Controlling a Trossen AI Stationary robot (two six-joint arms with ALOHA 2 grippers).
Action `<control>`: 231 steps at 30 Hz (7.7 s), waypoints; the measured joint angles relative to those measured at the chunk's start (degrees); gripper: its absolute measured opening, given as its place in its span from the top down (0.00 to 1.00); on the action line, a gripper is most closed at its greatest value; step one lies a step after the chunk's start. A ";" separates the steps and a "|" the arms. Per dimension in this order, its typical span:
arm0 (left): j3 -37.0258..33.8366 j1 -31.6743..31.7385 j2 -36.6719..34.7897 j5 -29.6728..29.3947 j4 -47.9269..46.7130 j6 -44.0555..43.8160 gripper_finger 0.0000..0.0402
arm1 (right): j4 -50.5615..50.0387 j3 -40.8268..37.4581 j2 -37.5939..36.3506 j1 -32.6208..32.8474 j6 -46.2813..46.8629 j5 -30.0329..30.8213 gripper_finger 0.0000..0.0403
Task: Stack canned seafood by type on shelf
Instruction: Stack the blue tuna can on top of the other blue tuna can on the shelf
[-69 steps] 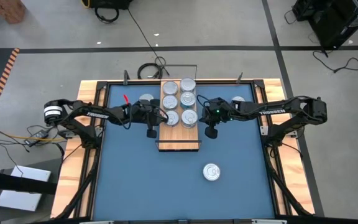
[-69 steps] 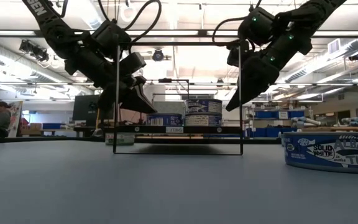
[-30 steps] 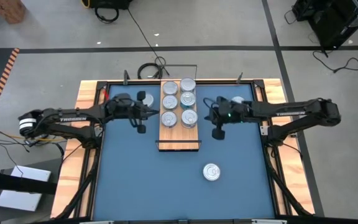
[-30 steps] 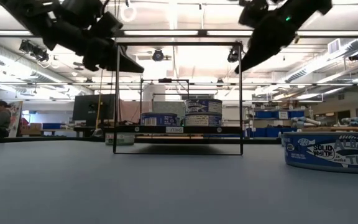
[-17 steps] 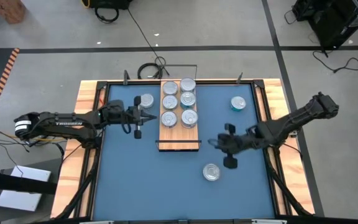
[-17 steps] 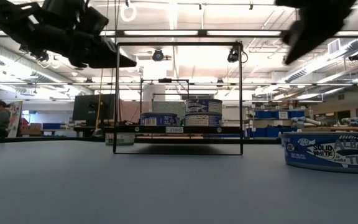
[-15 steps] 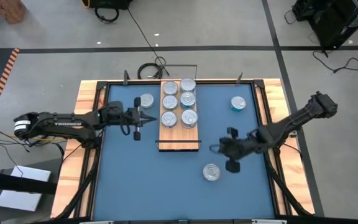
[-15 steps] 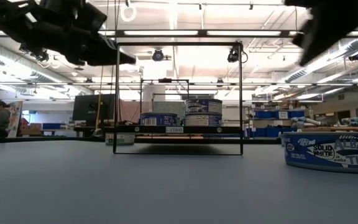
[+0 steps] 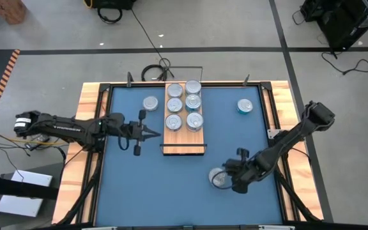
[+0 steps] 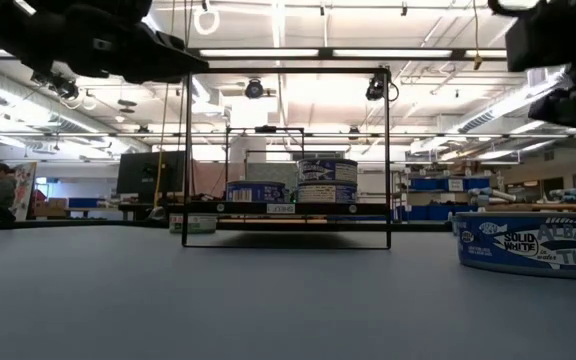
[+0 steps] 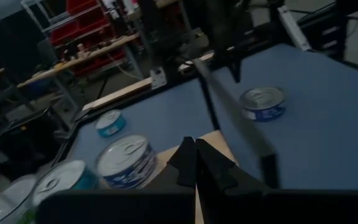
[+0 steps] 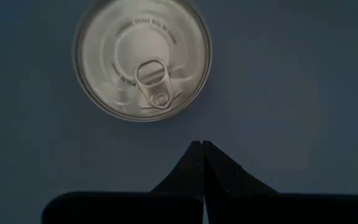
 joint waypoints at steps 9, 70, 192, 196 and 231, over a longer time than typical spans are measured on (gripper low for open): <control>0.00 -7.80 0.02 -1.29 -0.59 -0.04 0.99 | 5.60 0.00 7.29 -1.58 -2.53 -1.09 0.99; 10.17 -32.94 33.64 -10.42 7.69 -2.08 0.99 | 33.80 18.06 24.66 -2.45 -27.26 -3.66 0.99; 50.99 -41.16 55.21 -45.20 -21.22 -10.37 0.60 | 33.82 24.02 31.09 9.77 -51.65 54.70 0.66; 50.99 -43.21 55.23 -52.01 -22.24 -10.42 0.49 | 36.35 24.02 31.02 9.16 -51.80 54.56 0.66; 56.46 -45.66 55.30 -59.41 -39.76 -17.92 0.62 | 48.39 24.11 30.85 7.98 -55.23 53.57 0.57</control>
